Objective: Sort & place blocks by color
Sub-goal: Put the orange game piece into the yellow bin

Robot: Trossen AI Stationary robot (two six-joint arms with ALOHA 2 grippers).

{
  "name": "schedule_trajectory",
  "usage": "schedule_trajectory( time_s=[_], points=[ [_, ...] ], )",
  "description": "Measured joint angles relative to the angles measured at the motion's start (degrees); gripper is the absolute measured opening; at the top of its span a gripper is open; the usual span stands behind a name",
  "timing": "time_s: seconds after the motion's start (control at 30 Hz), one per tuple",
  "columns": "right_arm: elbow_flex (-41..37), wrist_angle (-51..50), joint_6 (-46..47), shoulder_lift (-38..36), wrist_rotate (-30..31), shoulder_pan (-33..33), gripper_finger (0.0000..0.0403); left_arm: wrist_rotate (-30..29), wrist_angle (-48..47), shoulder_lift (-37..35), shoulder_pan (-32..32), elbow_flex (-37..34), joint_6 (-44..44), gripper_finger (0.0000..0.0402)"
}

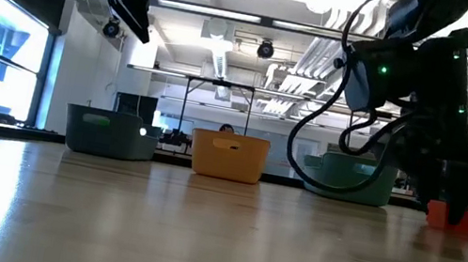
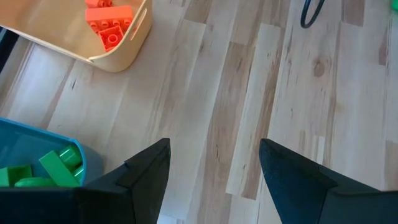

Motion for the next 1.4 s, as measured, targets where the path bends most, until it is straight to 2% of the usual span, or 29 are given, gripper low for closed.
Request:
schedule_trajectory(
  time_s=[0.13,0.17,0.57,0.93,1.03,1.2,1.4],
  points=[
    [0.0,-0.1,4.6,0.0,-0.3,0.0,0.0062,0.0,0.0,0.0,0.0,0.0,0.0,0.0232],
    [0.0,-0.1,5.5,0.0,-0.3,0.0,0.006,0.0,0.0,0.0,0.0,0.0,0.0,0.0232],
    [2.8,1.5,11.8,0.0,-0.3,0.0,0.006,0.0,0.0,0.0,0.0,0.0,0.0,0.0232],
    [15.3,8.4,15.4,-0.1,3.1,-0.1,0.006,0.0,3.4,0.0,0.0,0.0,4.9,0.0232],
    [18.8,10.7,14.5,-0.1,3.4,0.0,0.006,0.0,5.5,0.0,0.0,0.0,6.9,0.0232],
    [24.5,13.1,13.8,-0.1,7.2,0.0,0.006,1.4,8.9,0.0,0.0,0.0,10.4,0.0232],
    [30.9,16.2,9.1,-0.1,8.6,-0.2,0.006,2.3,12.2,0.0,0.0,0.0,11.6,0.0232]
  ],
)
